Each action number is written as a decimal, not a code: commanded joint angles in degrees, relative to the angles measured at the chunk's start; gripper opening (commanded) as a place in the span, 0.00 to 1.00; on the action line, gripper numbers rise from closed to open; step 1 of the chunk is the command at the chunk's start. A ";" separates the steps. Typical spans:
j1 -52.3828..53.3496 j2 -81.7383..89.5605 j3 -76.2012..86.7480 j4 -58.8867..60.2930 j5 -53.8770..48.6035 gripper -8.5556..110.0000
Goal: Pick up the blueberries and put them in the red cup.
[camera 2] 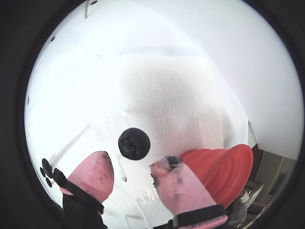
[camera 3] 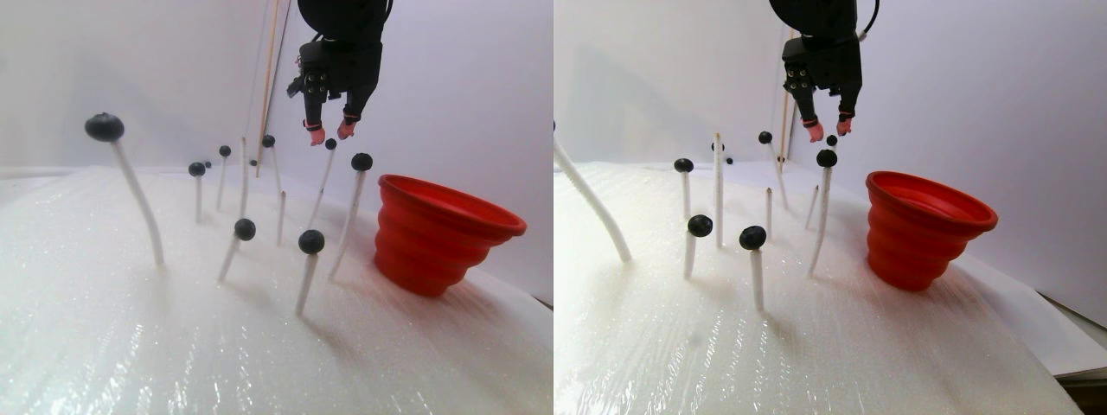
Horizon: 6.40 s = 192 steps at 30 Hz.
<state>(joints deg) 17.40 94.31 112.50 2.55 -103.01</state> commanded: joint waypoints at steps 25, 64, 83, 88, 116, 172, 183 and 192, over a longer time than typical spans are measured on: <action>3.78 -3.60 -8.53 -3.60 -2.02 0.21; 2.81 -0.44 -3.52 -6.33 -2.55 0.17; 1.49 6.06 0.53 -5.62 -1.67 0.16; 1.41 6.94 1.32 -5.54 -1.58 0.16; 8.70 14.59 7.47 -0.44 0.09 0.16; 25.40 11.87 12.48 1.58 14.41 0.21; 23.38 13.71 14.15 1.67 15.03 0.22; 20.13 18.02 15.47 6.50 17.14 0.21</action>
<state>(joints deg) 37.53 105.56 128.76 7.38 -86.57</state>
